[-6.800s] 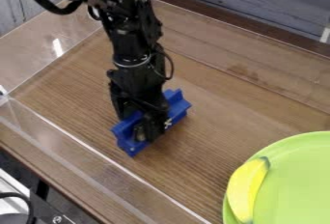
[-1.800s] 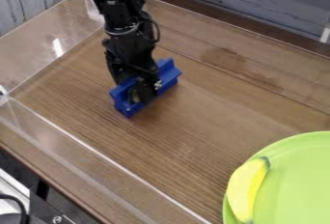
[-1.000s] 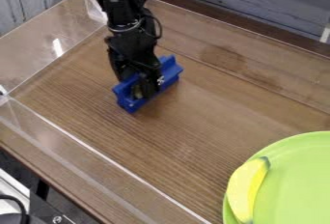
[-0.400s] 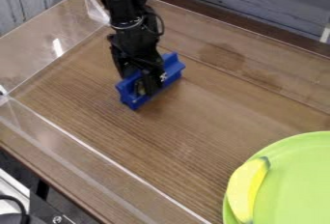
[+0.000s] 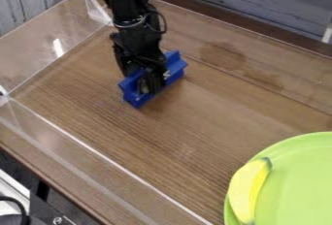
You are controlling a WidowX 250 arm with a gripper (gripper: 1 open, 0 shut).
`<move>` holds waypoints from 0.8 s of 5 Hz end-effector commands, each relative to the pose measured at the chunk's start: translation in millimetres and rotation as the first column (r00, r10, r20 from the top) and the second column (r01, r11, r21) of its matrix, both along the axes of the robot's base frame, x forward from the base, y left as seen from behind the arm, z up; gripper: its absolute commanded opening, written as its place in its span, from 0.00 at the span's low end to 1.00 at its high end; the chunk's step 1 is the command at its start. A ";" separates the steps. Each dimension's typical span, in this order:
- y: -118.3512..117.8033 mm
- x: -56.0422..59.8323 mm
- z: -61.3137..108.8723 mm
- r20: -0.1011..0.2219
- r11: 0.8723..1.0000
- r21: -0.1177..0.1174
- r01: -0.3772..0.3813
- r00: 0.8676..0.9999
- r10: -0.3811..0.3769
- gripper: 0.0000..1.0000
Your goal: Put the blue object in the green plate
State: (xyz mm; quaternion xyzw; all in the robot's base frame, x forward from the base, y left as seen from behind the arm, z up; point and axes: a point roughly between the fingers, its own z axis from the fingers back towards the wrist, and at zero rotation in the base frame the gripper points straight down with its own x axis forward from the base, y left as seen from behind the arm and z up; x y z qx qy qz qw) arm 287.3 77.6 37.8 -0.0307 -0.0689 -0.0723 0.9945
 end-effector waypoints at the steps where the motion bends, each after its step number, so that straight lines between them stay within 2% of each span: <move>1: -0.4 8.9 3.0 0.030 1.000 0.010 0.004 1.000 -0.004 0.00; 4: -3.2 15.0 -0.8 0.031 1.000 0.008 0.004 1.000 -0.004 0.00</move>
